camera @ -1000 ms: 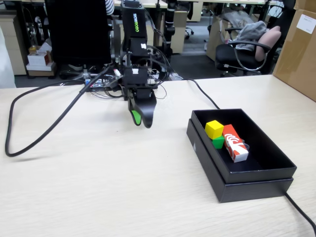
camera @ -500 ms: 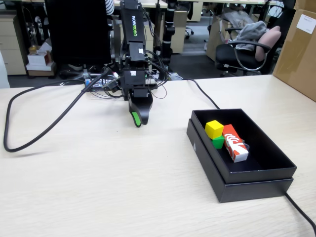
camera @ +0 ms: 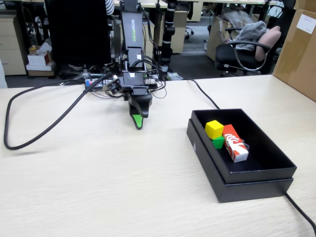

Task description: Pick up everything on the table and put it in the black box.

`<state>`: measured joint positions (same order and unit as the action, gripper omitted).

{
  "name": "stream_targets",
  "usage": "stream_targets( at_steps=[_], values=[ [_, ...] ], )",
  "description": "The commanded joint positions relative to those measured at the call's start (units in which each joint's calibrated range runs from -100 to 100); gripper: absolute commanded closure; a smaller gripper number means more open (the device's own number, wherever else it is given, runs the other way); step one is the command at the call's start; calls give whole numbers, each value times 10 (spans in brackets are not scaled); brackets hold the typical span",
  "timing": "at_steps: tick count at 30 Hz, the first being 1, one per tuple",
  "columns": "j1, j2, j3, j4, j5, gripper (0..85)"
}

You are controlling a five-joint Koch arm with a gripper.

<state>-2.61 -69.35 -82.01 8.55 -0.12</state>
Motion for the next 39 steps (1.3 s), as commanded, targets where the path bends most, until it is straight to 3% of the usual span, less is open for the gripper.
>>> stream_targets(
  at_steps=[1,39],
  values=[
    [8,1,-3,-8,-2,370],
    [9,0,-9,-7,-9,370]
  ],
)
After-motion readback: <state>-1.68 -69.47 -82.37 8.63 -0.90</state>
